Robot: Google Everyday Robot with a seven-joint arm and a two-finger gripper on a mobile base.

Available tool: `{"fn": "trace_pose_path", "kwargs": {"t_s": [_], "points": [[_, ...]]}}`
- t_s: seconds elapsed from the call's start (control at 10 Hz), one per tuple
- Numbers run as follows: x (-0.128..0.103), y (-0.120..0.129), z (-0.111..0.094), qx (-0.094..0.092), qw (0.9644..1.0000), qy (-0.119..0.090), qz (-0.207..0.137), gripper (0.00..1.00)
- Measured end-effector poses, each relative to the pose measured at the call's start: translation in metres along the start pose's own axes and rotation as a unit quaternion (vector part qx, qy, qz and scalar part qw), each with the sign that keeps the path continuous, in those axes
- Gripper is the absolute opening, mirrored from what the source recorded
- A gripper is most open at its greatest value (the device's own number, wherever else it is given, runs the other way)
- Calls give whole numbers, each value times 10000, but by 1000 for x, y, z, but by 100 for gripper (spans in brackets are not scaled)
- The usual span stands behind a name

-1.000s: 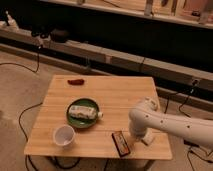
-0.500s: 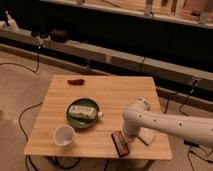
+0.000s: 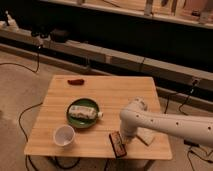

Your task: Push the eraser across the table

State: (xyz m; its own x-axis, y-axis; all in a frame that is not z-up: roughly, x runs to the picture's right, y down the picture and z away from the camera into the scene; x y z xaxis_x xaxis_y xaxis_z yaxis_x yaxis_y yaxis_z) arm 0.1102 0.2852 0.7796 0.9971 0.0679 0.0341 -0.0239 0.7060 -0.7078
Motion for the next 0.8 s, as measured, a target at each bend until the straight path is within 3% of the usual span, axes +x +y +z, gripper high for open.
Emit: {"fn": "trace_pose_path", "kwargs": {"t_s": [0.8], "points": [[-20, 0, -1, -28, 9998, -179, -68, 4]]}}
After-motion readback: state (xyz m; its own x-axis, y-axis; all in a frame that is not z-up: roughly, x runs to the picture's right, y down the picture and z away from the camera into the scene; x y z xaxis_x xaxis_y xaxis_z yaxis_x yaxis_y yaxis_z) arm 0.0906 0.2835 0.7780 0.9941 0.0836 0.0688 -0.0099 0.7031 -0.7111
